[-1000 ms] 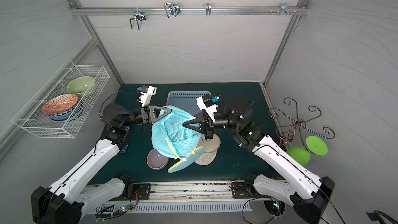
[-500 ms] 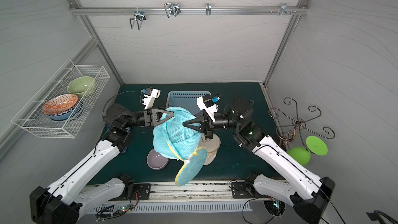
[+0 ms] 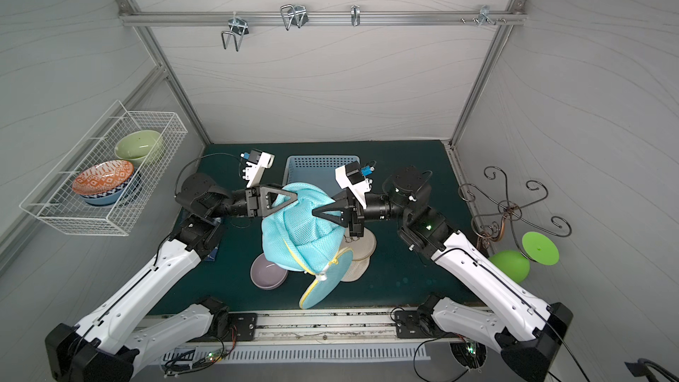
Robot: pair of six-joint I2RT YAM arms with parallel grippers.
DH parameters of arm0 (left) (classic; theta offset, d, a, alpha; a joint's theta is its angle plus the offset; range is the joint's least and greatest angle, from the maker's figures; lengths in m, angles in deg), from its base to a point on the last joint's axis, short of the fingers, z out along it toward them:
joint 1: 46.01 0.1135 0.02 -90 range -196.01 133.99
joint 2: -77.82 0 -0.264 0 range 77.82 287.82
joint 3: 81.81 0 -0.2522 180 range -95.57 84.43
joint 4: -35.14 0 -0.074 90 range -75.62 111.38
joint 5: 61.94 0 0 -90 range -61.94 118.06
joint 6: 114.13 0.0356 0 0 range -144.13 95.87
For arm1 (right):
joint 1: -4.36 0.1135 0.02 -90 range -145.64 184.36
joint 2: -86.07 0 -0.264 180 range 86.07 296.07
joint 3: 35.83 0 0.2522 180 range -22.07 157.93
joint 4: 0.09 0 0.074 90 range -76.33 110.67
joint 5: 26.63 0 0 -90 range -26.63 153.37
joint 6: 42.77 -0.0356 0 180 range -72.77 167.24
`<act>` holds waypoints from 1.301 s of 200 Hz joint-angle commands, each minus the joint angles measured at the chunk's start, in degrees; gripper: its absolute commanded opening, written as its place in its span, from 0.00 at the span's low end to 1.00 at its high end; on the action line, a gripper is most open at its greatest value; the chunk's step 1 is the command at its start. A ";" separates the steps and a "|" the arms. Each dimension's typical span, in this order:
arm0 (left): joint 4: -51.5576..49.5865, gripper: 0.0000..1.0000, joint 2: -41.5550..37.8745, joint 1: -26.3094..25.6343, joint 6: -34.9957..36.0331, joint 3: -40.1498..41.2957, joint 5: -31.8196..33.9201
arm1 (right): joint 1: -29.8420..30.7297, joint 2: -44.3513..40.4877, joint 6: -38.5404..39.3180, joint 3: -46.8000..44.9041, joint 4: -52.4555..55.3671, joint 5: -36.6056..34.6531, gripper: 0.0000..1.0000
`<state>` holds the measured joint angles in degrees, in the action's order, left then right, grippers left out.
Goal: Turn the laundry bag inside out
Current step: Turn over the laundry bag.
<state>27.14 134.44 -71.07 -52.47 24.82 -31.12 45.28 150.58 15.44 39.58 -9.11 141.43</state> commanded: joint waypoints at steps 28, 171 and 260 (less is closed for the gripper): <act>-11.48 0.98 1.40 -3.13 13.18 -9.48 -2.98 | 2.47 1.47 2.79 2.81 1.69 1.84 0.00; -26.70 0.00 -3.51 -10.63 16.95 -12.87 17.11 | -2.27 -2.19 14.04 5.32 23.61 -15.00 0.08; -35.18 0.00 -2.14 -11.14 8.84 -19.07 34.10 | 12.90 -4.99 28.83 6.24 35.52 -67.02 0.86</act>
<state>-8.03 132.39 -81.60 -40.71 9.34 -1.81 50.64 147.54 34.87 44.36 21.44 99.03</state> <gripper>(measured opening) 0.056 0.843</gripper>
